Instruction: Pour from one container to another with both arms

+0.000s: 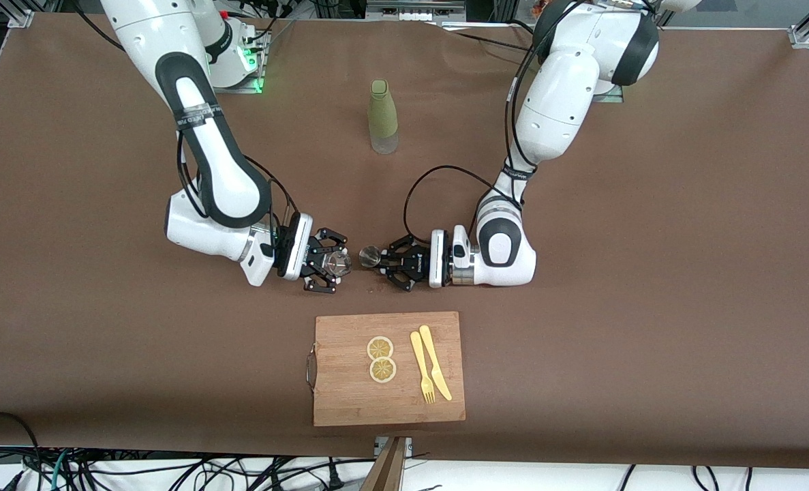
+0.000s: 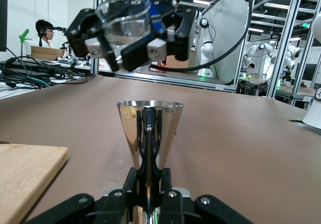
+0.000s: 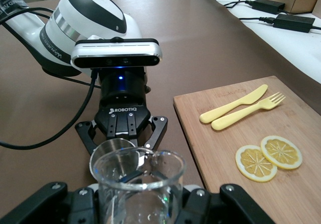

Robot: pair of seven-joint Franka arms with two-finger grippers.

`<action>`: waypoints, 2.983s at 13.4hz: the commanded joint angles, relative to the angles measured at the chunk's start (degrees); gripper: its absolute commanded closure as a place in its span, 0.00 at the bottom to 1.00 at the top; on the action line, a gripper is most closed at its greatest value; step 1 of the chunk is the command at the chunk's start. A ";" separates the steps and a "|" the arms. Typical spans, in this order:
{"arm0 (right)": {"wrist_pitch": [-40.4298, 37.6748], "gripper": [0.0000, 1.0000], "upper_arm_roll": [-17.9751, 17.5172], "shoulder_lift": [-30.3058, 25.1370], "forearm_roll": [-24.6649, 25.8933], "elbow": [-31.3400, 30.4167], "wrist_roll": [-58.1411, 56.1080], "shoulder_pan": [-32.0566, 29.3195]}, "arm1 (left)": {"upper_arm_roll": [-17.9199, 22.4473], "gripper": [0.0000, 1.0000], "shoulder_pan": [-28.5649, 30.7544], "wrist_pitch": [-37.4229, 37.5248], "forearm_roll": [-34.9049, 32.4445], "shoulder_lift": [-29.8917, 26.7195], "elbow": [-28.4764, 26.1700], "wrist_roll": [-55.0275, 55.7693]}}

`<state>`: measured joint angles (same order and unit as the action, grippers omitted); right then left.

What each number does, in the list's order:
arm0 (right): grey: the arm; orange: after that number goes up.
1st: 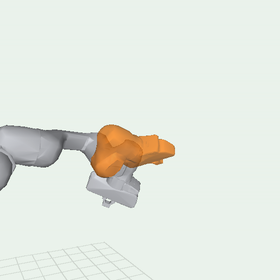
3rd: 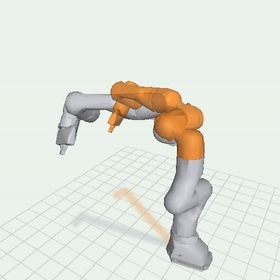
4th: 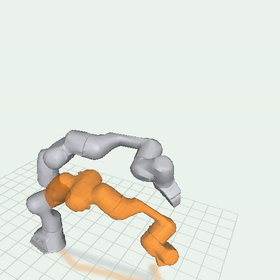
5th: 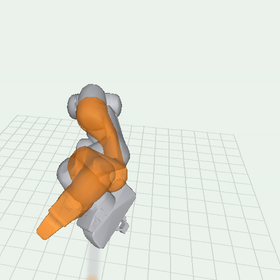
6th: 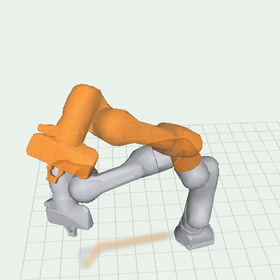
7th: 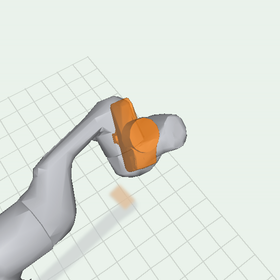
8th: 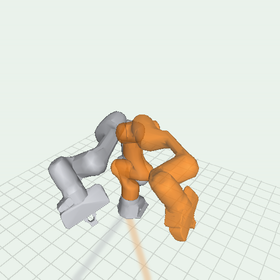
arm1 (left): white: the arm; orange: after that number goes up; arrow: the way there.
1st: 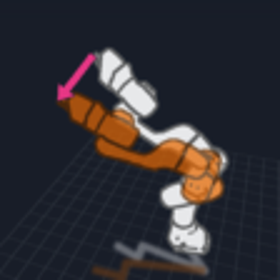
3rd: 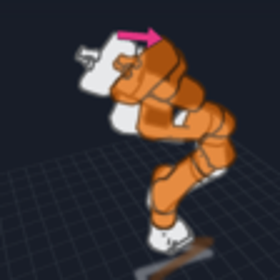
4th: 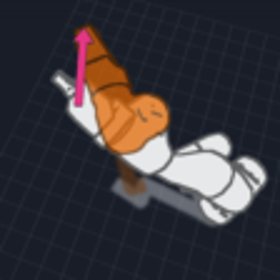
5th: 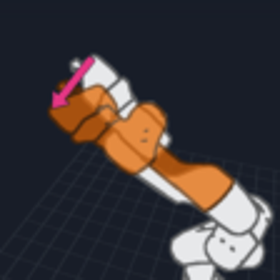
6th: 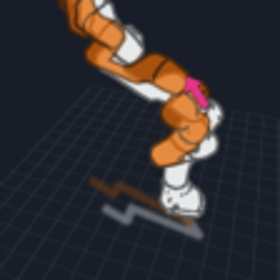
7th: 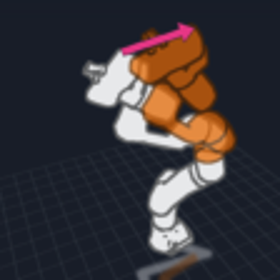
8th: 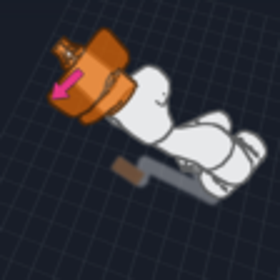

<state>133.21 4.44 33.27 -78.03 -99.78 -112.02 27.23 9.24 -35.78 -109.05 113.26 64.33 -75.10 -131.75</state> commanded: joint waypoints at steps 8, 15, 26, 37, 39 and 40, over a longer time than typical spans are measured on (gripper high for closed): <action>5.39 0.87 0.92 -3.74 11.84 -1.47 13.04 4.93 | 0.96 1.00 -0.08 -1.16 2.06 0.79 1.88 -1.05; 5.83 0.87 0.57 -4.88 22.37 -1.47 20.33 5.99 | 0.96 1.00 -0.08 -1.16 1.97 0.88 2.67 -1.05; 5.83 0.87 -0.31 -4.97 29.95 -0.86 26.23 6.34 | 0.96 1.00 -0.16 -1.25 2.06 0.88 2.76 -1.05; 5.83 0.87 -0.48 -4.88 32.32 0.11 29.14 7.04 | 0.87 1.00 -0.34 -1.43 2.06 0.88 3.03 -0.17; 5.83 0.87 -0.48 -4.88 32.24 0.11 29.22 7.04 | 0.78 1.00 -0.34 -1.43 2.06 0.88 3.03 -0.17; 5.83 0.87 -0.48 -4.88 32.24 0.11 29.22 7.04 | 0.78 1.00 -0.34 -1.43 2.06 0.88 3.03 -0.17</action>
<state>138.84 4.17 29.39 -47.12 -99.54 -84.59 34.20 10.00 -35.67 -109.24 113.26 64.35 -73.78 -131.44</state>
